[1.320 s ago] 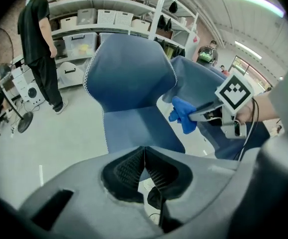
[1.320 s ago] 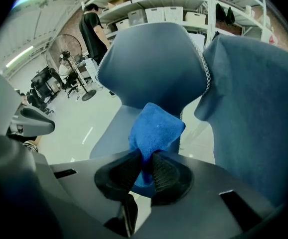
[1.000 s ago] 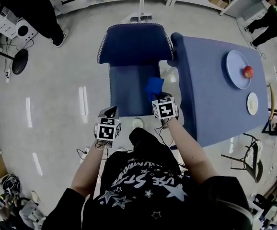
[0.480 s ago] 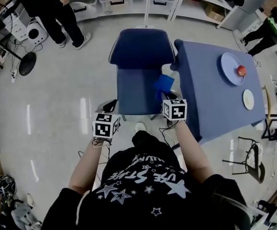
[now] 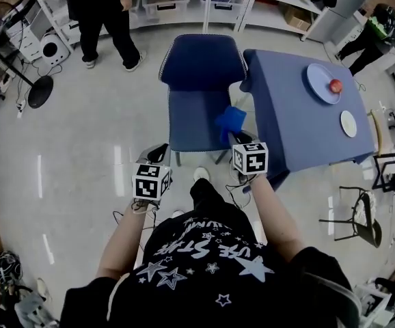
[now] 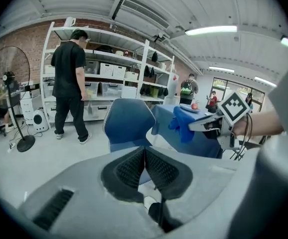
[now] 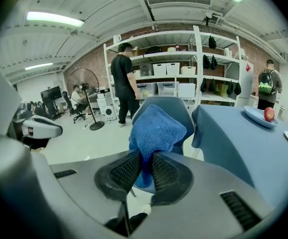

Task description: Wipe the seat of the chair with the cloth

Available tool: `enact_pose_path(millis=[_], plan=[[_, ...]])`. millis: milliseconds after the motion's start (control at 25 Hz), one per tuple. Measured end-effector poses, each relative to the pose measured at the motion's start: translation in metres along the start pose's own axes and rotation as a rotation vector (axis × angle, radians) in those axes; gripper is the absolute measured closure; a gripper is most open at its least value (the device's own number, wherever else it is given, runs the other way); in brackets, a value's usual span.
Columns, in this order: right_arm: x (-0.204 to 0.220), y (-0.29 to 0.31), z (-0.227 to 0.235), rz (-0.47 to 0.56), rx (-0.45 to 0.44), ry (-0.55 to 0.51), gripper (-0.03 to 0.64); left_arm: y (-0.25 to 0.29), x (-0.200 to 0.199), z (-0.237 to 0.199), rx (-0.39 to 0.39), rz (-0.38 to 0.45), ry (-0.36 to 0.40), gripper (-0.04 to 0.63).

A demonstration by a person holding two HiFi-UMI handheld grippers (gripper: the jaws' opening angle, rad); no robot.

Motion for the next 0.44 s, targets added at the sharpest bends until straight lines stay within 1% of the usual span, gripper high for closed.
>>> enact_pose_path(millis=[120,240,440], plan=[[0.015,-0.017,-0.022,0.005,-0.015,-0.016,0.565,-0.020,0.011,0.005,0.011,0.009,-0.006,0.574],[0.027,-0.032,-0.038,0.012,-0.015,-0.001,0.565,-0.037,0.017,0.005,0.018,0.017,-0.010,0.574],[0.045,-0.045,-0.061,0.016,-0.021,0.025,0.565,-0.057,0.025,0.001,0.000,0.030,-0.011,0.574]])
Point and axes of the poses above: the fingertips, and each gripper's own axes: y forward along the fingers, z to its right, x out of its underside, the point moved 2 cm from there along -y, backward along the fingers, and after that the axes turned 8 degrees about -x, right-handed, at the moved point
